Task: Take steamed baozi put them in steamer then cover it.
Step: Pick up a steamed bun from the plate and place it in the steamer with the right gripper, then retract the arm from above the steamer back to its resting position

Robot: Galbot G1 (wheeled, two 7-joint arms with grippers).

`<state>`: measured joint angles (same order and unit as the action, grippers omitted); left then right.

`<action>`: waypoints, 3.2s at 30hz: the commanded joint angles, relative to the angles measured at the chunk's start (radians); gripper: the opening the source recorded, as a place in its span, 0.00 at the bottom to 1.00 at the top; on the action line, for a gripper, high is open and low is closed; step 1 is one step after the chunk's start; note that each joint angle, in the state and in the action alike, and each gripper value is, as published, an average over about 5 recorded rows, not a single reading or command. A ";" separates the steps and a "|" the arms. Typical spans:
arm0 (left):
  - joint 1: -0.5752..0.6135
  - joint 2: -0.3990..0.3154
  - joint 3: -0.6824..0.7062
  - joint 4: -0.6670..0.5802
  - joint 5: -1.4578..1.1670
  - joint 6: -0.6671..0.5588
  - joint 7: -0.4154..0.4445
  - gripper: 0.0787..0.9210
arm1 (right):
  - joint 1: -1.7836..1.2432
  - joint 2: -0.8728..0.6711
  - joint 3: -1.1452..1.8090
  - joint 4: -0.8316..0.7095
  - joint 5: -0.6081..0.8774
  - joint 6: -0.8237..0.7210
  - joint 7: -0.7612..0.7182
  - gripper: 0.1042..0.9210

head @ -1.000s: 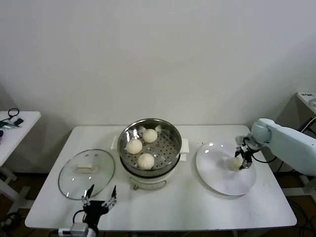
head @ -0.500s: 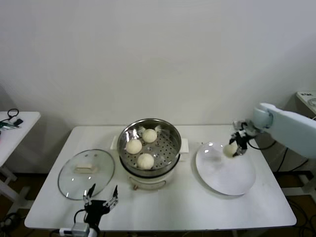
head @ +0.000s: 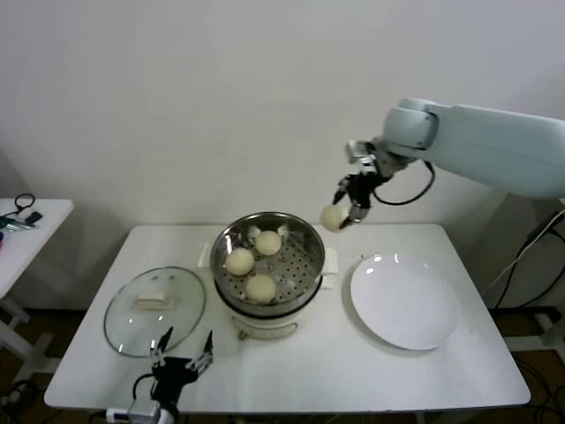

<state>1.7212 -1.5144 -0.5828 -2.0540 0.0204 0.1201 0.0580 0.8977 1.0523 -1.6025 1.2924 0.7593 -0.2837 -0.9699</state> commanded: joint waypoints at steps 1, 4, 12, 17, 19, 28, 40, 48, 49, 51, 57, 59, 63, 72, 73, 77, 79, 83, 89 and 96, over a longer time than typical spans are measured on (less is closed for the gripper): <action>0.007 0.002 -0.011 -0.010 -0.010 0.001 0.001 0.88 | -0.049 0.252 -0.042 0.026 0.111 -0.093 0.120 0.67; 0.006 0.002 -0.015 -0.010 -0.015 0.001 0.001 0.88 | -0.106 0.272 -0.040 0.002 0.073 -0.107 0.139 0.68; -0.004 0.004 -0.019 0.000 -0.019 -0.001 0.002 0.88 | -0.205 0.257 -0.041 -0.029 -0.044 -0.127 0.162 0.67; -0.012 0.005 -0.018 0.007 -0.019 -0.001 0.003 0.88 | -0.236 0.237 -0.036 -0.029 -0.070 -0.136 0.172 0.67; -0.015 0.005 -0.018 0.009 -0.019 -0.001 0.003 0.88 | -0.245 0.234 -0.035 -0.029 -0.077 -0.140 0.176 0.67; -0.019 0.006 -0.016 0.008 -0.019 0.005 0.005 0.88 | -0.240 0.229 -0.034 -0.030 -0.087 -0.143 0.173 0.67; -0.014 0.012 -0.025 -0.011 -0.014 0.024 0.012 0.88 | -0.075 0.057 0.044 -0.018 0.073 -0.042 0.084 0.87; -0.041 0.016 -0.017 -0.016 -0.031 0.058 -0.011 0.88 | -0.372 -0.243 0.491 0.043 0.095 -0.034 0.539 0.88; -0.047 0.016 -0.016 -0.016 -0.033 0.062 -0.017 0.88 | -0.430 -0.282 0.557 0.055 0.065 -0.023 0.589 0.88; -0.059 0.018 -0.014 -0.014 -0.035 0.069 -0.028 0.88 | -0.545 -0.349 0.681 0.083 0.011 -0.012 0.659 0.88; -0.096 0.036 -0.021 -0.009 -0.047 0.082 -0.054 0.88 | -1.026 -0.525 1.177 0.233 -0.085 0.004 0.826 0.88; -0.107 0.042 -0.023 -0.008 -0.053 0.085 -0.070 0.88 | -1.198 -0.558 1.322 0.271 -0.104 0.022 0.876 0.88; -0.123 0.050 -0.024 -0.011 -0.055 0.086 -0.090 0.88 | -1.552 -0.539 1.645 0.296 -0.140 0.098 0.916 0.88; -0.127 0.063 -0.041 -0.005 0.033 0.017 -0.112 0.88 | -2.144 -0.277 2.192 0.356 -0.243 0.293 0.835 0.88; -0.125 0.066 -0.045 -0.001 0.042 0.008 -0.114 0.88 | -2.176 -0.242 2.216 0.357 -0.257 0.321 0.828 0.88; -0.119 0.076 -0.059 0.016 0.088 -0.015 -0.119 0.88 | -2.284 -0.114 2.266 0.344 -0.318 0.458 0.786 0.88; -0.115 0.081 -0.063 0.020 0.110 -0.025 -0.122 0.88 | -2.319 -0.064 2.271 0.335 -0.330 0.523 0.765 0.88; -0.109 0.095 -0.072 0.033 0.183 -0.060 -0.137 0.88 | -2.376 0.034 2.264 0.317 -0.319 0.652 0.737 0.88; -0.118 0.145 -0.093 0.093 0.495 -0.175 -0.240 0.88 | -2.422 0.140 2.235 0.287 -0.323 0.791 0.725 0.88; -0.148 0.224 -0.105 0.251 1.068 -0.227 -0.457 0.88 | -2.441 0.197 2.200 0.245 -0.332 0.851 0.731 0.88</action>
<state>1.5948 -1.3752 -0.6767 -1.9672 0.3953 -0.0004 -0.1643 -1.4216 1.0955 0.5396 1.5676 0.4555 0.3756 -0.2263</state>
